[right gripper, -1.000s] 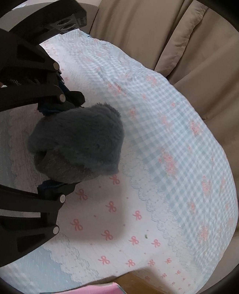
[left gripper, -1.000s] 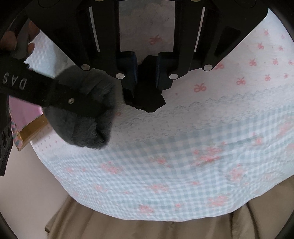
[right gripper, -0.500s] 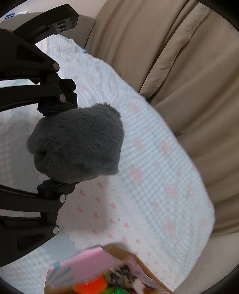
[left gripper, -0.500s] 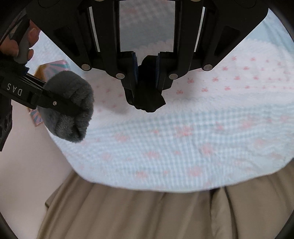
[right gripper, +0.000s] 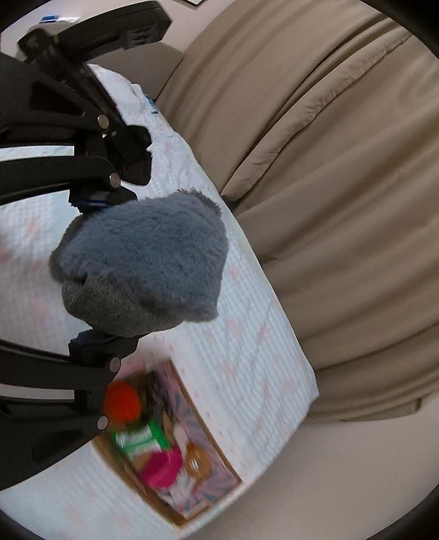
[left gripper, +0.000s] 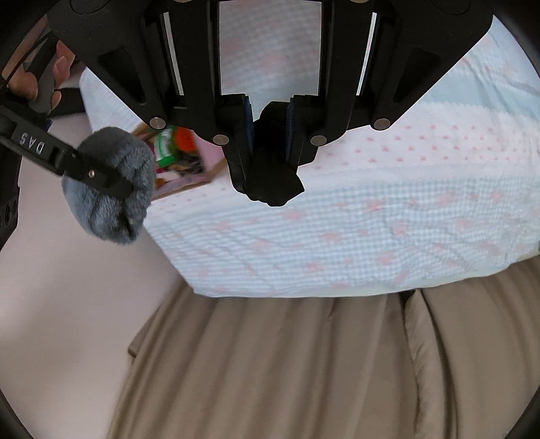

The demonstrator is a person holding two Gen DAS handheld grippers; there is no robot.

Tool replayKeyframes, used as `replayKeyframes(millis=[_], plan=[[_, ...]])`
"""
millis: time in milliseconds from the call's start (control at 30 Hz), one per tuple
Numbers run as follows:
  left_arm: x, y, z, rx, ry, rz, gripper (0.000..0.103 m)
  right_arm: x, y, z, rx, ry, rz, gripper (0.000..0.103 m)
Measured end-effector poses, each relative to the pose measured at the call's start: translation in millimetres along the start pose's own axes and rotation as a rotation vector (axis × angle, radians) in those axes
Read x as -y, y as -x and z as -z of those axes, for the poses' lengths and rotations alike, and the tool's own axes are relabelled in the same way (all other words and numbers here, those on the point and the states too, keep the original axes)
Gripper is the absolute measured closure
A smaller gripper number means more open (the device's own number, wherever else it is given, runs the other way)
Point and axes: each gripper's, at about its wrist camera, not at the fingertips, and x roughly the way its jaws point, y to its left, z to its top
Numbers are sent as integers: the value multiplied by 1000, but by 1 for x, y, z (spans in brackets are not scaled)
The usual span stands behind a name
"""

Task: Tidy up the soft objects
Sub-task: 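Carry the grey plush into the box with both tools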

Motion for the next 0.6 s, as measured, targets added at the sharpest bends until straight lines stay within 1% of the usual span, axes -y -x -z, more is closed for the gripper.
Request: replayKeyframes(millis=[167,300,333,433,600], plan=[[65,11,14,-2,53,-13,90,55,49,-13,-30,61,25,54],[117,4,29,-13,83,-33,90,110,70,-26,-77,92,33,54],[134,-2,34,-19,93,-42,90,124,73,-29,-89,101,35,54],[165,-20,43,-39,125,-58,90,161,74,-36,-126,132,44,54],[201,-60,52,-96,141,-85,90,212,63,-47,-179,172,70,54]])
